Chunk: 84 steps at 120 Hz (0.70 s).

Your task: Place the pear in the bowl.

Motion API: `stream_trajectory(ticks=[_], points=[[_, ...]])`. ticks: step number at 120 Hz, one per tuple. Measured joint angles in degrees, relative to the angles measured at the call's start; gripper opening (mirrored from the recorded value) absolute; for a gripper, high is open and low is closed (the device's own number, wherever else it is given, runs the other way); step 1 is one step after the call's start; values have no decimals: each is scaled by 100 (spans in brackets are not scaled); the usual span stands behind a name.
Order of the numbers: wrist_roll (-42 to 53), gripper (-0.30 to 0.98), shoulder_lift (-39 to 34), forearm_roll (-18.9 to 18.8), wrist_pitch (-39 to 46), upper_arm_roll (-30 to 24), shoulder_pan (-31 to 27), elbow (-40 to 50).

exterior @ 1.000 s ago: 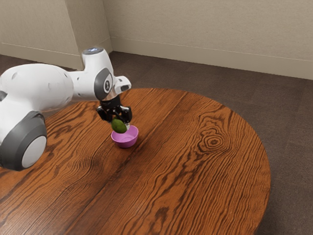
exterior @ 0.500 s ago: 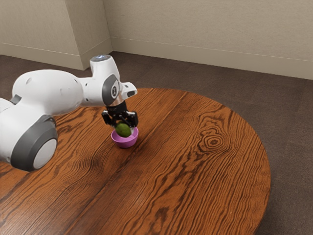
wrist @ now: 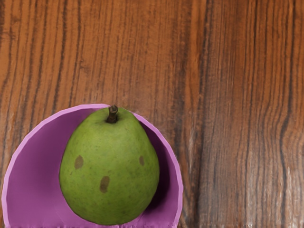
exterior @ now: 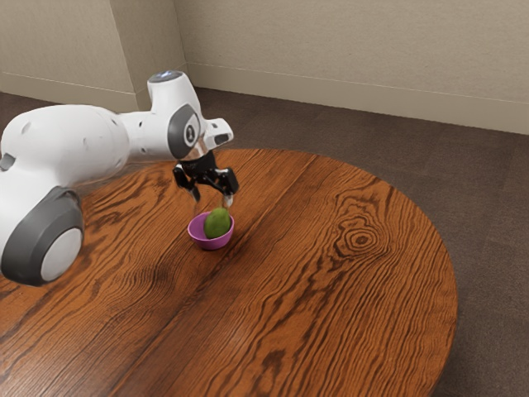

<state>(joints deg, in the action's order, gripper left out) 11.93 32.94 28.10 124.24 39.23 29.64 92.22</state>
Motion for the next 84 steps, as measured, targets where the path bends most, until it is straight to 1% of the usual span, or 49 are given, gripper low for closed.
stream_trajectory(ticks=[9,27,55,73,84], points=[[39,66,-329,-198,-154,7,116,-3],[104,67,-1256,-940,-588,-8,468,4],[165,68,-2641,-1803,-1302,-69,1077,217],[187,68,-3189,-2321,-1630,-347,1243,268],[192,68,-3315,-2517,-1777,-409,1366,276]])
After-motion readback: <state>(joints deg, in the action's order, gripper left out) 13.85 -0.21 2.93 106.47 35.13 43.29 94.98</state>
